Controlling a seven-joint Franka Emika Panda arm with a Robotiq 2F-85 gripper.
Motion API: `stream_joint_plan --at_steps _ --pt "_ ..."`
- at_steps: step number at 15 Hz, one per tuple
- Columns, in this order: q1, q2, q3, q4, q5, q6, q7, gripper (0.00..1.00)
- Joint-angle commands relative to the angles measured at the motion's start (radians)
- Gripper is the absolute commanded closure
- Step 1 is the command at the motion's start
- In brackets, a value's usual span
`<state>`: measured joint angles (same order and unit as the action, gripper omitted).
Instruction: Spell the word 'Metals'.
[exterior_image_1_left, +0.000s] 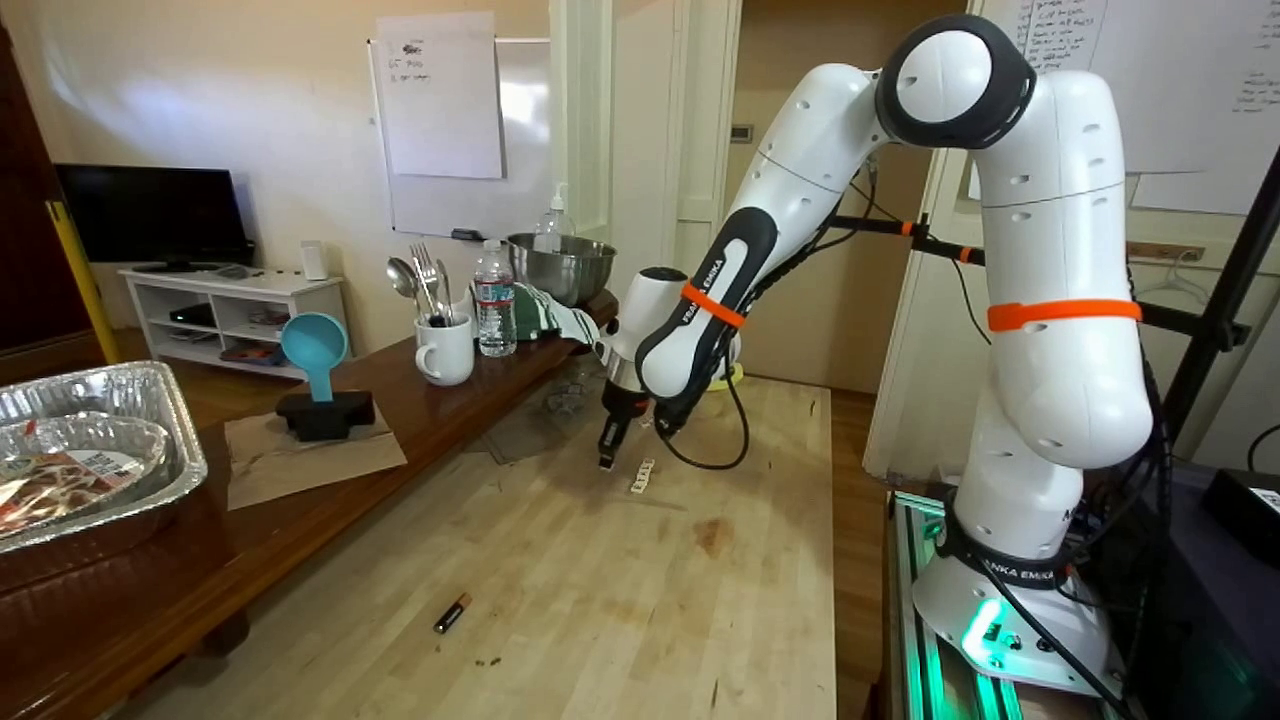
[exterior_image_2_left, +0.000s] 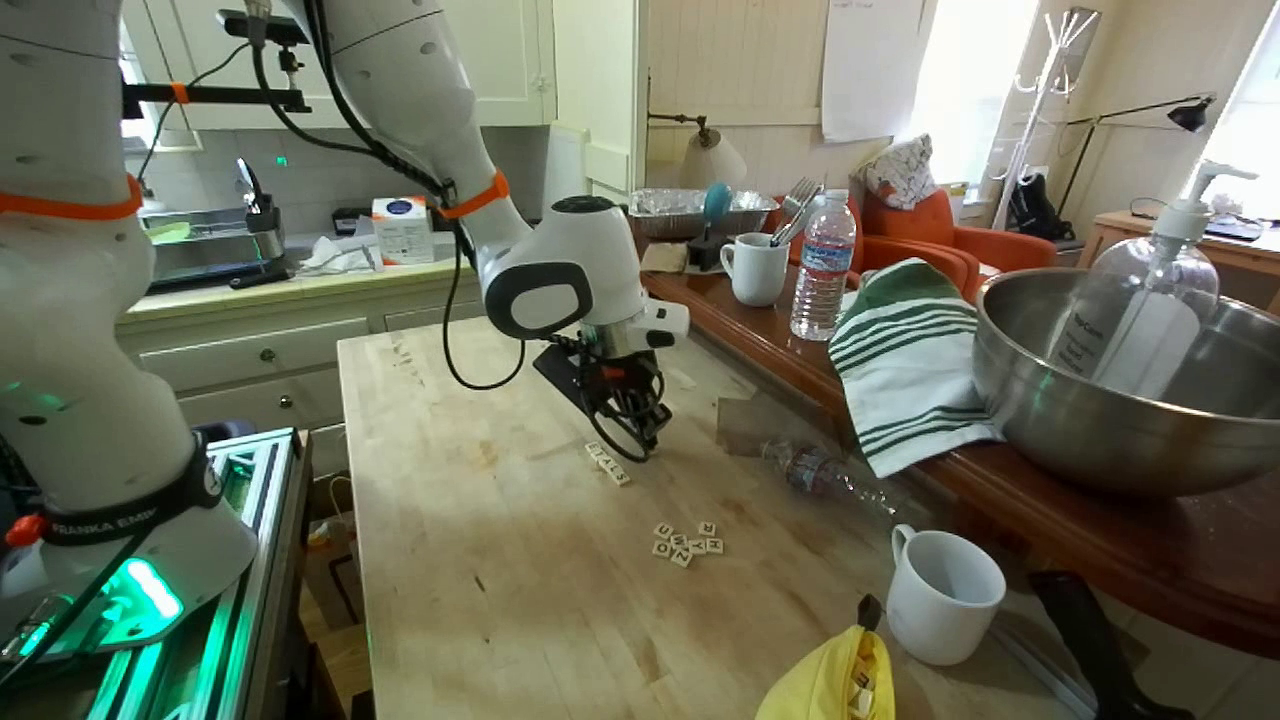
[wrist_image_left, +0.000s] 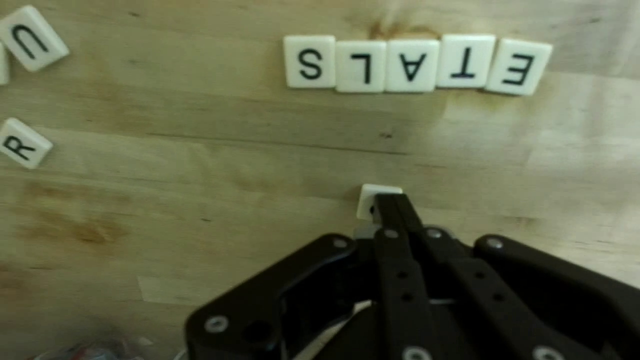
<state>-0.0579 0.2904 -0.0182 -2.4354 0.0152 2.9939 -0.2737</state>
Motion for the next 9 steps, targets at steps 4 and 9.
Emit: stream_joint_plan --at_steps 4,9 --pt "-0.020 0.038 -0.102 0.032 -0.075 -0.035 0.085 1.00" --pt "-0.038 0.024 -0.142 0.025 -0.084 -0.047 0.099 1.00"
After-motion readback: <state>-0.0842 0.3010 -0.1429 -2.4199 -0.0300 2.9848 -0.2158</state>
